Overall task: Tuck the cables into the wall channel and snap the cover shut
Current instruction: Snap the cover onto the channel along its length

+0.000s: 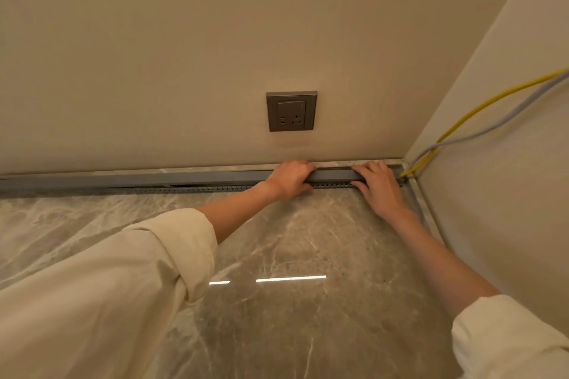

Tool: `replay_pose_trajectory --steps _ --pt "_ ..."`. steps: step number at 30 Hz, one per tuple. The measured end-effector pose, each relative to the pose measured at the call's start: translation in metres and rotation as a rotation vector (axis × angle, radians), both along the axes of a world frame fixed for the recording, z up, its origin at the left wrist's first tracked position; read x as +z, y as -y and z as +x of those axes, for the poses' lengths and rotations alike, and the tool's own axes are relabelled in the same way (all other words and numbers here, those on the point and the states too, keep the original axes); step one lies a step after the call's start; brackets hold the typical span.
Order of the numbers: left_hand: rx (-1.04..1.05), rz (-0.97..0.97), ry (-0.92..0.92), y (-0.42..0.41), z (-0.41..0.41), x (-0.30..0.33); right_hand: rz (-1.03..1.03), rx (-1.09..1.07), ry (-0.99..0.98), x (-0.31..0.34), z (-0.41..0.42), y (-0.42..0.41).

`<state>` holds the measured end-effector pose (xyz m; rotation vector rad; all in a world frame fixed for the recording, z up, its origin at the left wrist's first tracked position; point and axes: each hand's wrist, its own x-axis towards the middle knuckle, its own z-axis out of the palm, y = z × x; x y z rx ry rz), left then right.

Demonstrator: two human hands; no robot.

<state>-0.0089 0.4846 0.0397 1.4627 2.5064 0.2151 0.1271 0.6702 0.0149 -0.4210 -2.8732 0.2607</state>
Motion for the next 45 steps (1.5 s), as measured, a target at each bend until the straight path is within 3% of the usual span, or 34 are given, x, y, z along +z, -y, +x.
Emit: replay_pose_trajectory --steps 5,10,15,20,25,29,37,45 --pt "0.011 0.065 0.104 -0.024 0.011 -0.006 -0.095 -0.100 -0.094 -0.014 0.009 0.004" --pt "0.072 0.109 0.129 -0.031 0.014 -0.013 -0.367 -0.322 -0.386 -0.025 0.026 0.027" --pt "0.091 0.092 0.168 -0.033 0.013 -0.004 -0.589 -0.522 -0.488 -0.027 0.038 0.037" --pt "0.075 0.099 0.176 -0.028 0.011 0.016 -1.410 -0.764 -0.618 -0.014 0.031 0.024" --pt "0.088 0.154 0.168 -0.012 0.010 0.031 -1.987 -0.631 -0.766 0.002 0.028 0.003" --pt "0.080 0.174 0.157 0.001 0.013 0.036 -2.037 -0.552 -0.767 0.022 0.024 -0.004" --pt "0.042 0.225 0.178 0.013 0.014 0.056 -2.109 -0.490 -1.023 0.050 0.014 0.011" --pt "-0.024 0.250 0.099 0.023 0.022 0.065 -2.268 -0.647 -1.181 0.076 0.007 0.025"
